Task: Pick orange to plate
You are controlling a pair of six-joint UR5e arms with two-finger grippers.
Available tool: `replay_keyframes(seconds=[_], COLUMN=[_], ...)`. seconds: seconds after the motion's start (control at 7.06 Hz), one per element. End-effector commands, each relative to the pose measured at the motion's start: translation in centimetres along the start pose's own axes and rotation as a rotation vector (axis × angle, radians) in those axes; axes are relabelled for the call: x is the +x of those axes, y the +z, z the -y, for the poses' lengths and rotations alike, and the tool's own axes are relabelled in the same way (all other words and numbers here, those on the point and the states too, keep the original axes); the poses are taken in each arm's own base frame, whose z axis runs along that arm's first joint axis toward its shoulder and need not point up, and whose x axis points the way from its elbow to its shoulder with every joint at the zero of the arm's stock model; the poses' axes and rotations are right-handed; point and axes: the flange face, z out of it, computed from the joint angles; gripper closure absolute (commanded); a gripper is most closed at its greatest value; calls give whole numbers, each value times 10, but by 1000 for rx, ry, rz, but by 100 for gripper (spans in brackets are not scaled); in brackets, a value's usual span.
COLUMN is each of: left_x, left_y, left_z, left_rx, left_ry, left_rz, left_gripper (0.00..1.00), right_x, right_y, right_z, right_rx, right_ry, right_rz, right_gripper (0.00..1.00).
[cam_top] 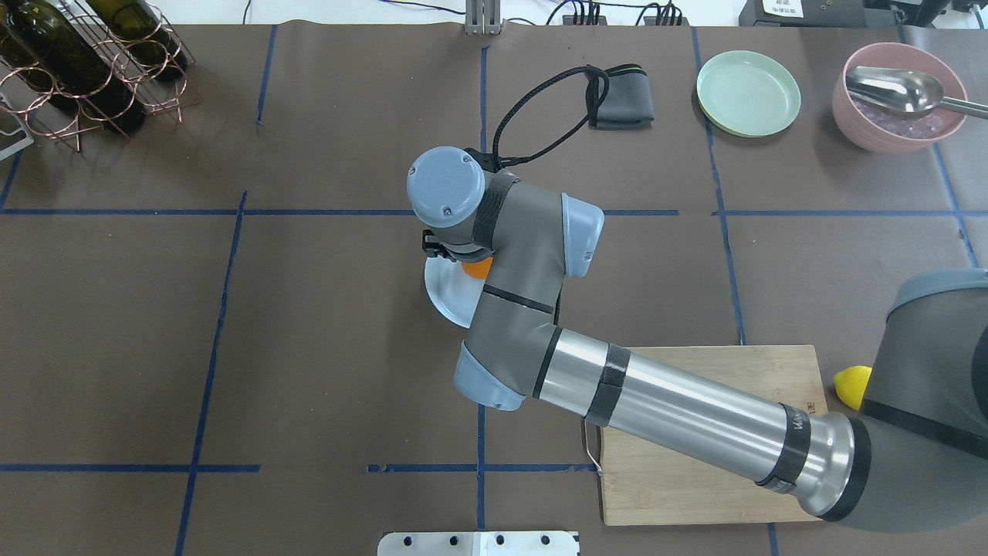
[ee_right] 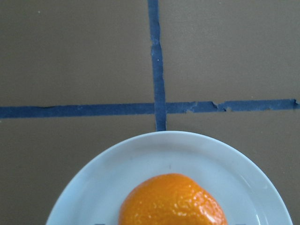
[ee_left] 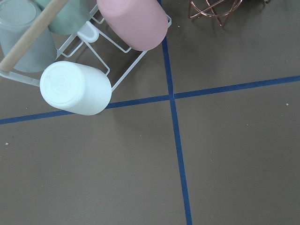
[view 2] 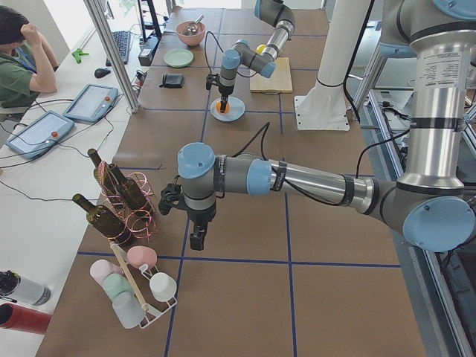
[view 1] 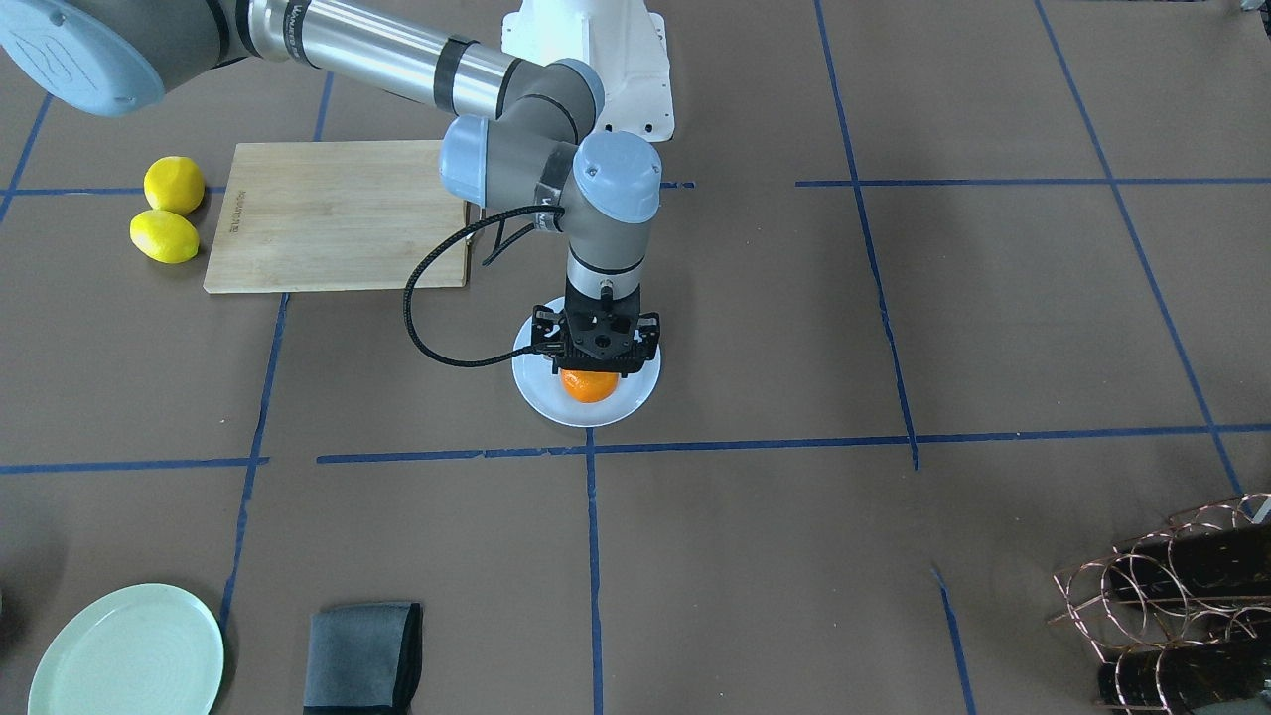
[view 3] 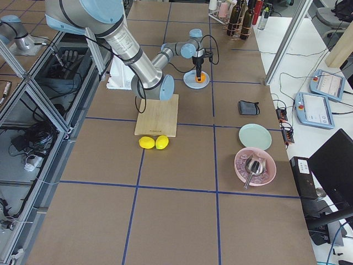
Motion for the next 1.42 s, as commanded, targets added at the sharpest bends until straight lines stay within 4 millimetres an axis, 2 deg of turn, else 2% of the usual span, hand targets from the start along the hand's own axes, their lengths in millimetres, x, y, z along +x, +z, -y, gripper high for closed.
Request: replay_keyframes(seconds=[0.0, 0.14, 0.28, 0.57, 0.71, 0.85, 0.99, 1.13, 1.28], left_x=[-1, -1, -2, -14, -15, -19, -20, -26, -23], left_y=[2, 1, 4, 28, 39, 43, 42, 50, 44], left_z=[0, -1, -6, -41, -68, -82, -81, -85, -78], left_rx=[-3, -1, -5, -47, -52, -52, -51, -66, -57], left_ry=[0, 2, 4, 153, 139, 131, 126, 111, 115], left_rz=[-1, 0, -2, -80, -140, -144, -142, -147, -140], left_gripper=[0, 0, 0, 0, 0, 0, 0, 0, 0], right_x=[14, 42, 95, 208, 272, 332, 393, 460, 539], right_y=[-40, -66, -84, -102, -105, -110, -114, -116, -115], right_z=[27, 51, 70, 125, 140, 152, 167, 180, 186], right_rx=[-7, -9, -7, -34, -39, -44, -58, -74, -87], right_ry=[13, -1, -49, -132, -207, -262, -284, -311, -369], right_rz=[64, 105, 144, 173, 178, 183, 189, 162, 114], right_gripper=[0, 0, 0, 0, 0, 0, 0, 0, 0])
